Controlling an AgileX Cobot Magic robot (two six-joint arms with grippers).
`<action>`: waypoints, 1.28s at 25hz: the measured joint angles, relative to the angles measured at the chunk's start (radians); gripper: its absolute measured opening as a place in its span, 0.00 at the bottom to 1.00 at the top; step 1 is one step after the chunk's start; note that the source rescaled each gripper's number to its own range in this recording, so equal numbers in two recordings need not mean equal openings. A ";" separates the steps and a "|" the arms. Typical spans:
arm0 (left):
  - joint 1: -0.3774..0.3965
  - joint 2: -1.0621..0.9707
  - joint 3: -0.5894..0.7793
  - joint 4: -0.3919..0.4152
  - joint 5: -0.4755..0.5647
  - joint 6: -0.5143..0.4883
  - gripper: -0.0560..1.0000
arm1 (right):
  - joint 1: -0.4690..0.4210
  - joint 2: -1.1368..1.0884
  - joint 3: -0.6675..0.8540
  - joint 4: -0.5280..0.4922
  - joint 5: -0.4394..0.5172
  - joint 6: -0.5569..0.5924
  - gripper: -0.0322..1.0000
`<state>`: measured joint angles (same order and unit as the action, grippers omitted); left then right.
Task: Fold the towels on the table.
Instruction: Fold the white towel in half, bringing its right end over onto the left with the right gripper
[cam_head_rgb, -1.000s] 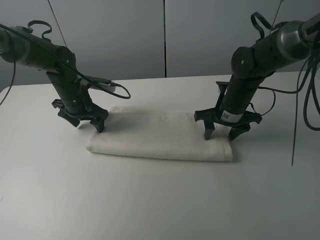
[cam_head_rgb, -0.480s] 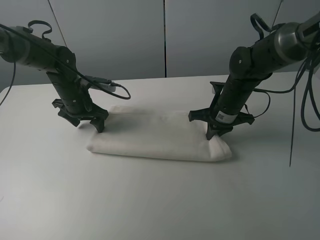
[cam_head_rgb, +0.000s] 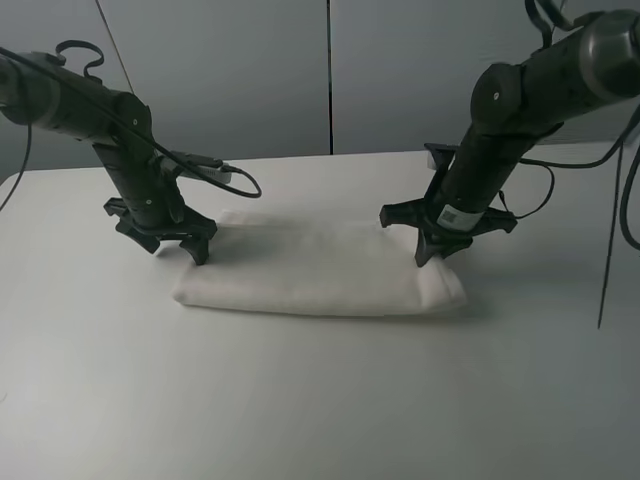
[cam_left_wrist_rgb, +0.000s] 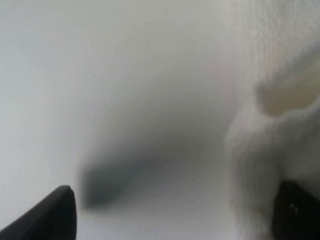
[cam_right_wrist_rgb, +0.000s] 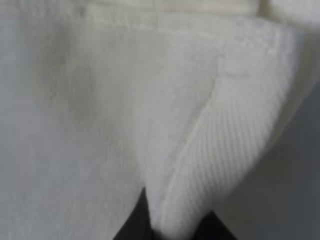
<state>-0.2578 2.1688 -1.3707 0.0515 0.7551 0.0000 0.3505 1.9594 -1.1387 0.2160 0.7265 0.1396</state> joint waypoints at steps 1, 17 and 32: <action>0.000 0.000 0.000 0.000 0.000 0.000 1.00 | 0.000 -0.023 0.000 0.008 0.007 0.000 0.04; 0.000 0.000 0.000 0.005 0.000 0.000 1.00 | 0.160 -0.115 0.001 0.378 -0.089 -0.160 0.04; 0.000 0.000 0.000 0.005 0.000 0.000 1.00 | 0.211 -0.005 -0.065 0.736 -0.180 -0.380 0.04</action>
<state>-0.2578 2.1688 -1.3707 0.0565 0.7551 0.0000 0.5619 1.9540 -1.2040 0.9516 0.5468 -0.2403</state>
